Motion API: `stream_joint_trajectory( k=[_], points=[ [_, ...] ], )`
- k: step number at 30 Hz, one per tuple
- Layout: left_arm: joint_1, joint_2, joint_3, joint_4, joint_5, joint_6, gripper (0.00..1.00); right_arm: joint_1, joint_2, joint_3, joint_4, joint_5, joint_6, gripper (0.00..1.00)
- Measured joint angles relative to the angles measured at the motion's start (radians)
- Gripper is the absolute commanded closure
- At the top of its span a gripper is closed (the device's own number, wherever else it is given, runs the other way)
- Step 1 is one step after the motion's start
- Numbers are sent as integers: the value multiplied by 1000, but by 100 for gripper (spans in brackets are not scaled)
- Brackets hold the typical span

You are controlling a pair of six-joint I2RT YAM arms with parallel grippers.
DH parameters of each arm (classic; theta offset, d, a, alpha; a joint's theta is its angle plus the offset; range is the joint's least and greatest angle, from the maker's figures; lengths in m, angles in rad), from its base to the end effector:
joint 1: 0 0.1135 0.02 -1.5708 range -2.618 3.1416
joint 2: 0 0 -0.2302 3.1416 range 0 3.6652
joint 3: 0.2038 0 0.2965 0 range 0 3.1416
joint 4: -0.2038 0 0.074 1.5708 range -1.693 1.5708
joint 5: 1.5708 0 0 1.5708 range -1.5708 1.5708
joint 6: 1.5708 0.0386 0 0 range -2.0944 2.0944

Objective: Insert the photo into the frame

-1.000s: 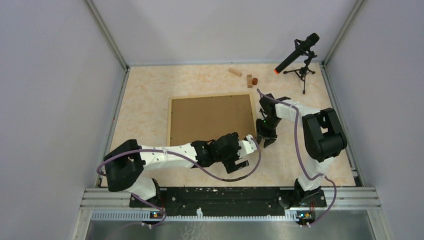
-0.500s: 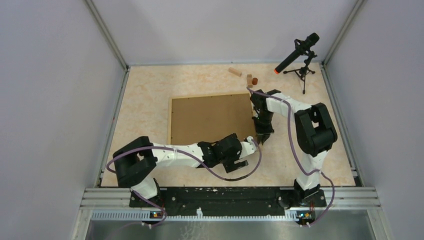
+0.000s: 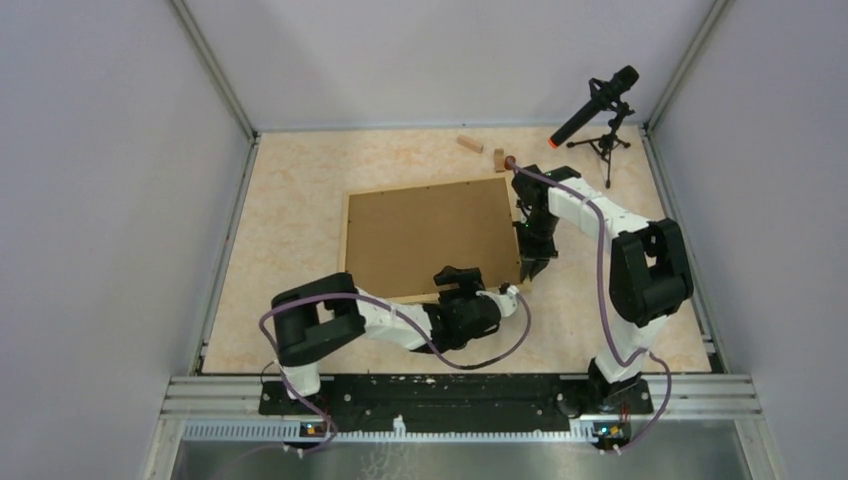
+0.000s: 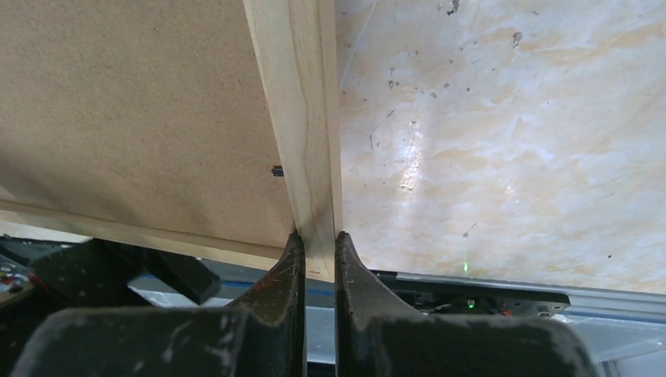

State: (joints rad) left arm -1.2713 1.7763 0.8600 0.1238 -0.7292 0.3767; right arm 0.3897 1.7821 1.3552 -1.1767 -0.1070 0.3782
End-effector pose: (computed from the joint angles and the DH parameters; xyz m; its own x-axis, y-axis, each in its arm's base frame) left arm 0.1318 -0.3397 0.0718 0.0160 0.8780 -0.4783 0.6115 0.3699 0.6994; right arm 0.3257 0.1382 0.1607 -0.9975 -0.0128 0.0699 -0.0066 0.9962 0.0871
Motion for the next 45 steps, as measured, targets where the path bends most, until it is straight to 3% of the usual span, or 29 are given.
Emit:
stream_joint_trajectory(
  k=[5, 10, 11, 13, 15, 18, 20, 29, 33, 38, 41, 45],
  points=[
    [10, 111, 1, 142, -201, 118, 56, 0, -20, 0, -10, -19, 16, 100],
    [5, 101, 2, 172, -317, 245, 77, -3, -101, -7, 14, -42, 38, 100],
    [4, 87, 3, 156, -321, 269, 79, -6, -120, -8, 15, -54, 39, 90],
    [-4, 45, 7, 91, -324, 302, 86, -10, -167, -3, 18, -88, 42, 58],
    [-8, -15, 29, -2, -320, 278, 100, -13, -197, 40, 4, -109, 45, 36],
    [-14, -120, 101, -164, -276, 230, 100, -20, -213, 225, 33, -82, 33, 10],
    [-17, -188, 151, -238, -242, 209, 100, -29, -253, 352, 84, -30, 34, 2],
    [33, -283, 603, -587, 24, -23, 100, -83, -641, 633, 323, 188, 34, 2],
    [198, -300, 724, -639, 297, -164, 100, -83, -772, 598, 423, 253, 34, 2],
    [652, -353, 761, -542, 729, -425, 100, -83, -787, 481, 450, 291, 34, 1],
    [910, -359, 676, -449, 994, -718, 100, -83, -747, 430, 437, 296, 33, 1],
    [1099, -356, 500, -354, 1257, -1001, 100, -83, -689, 389, 420, 293, 32, 1]
  ],
)
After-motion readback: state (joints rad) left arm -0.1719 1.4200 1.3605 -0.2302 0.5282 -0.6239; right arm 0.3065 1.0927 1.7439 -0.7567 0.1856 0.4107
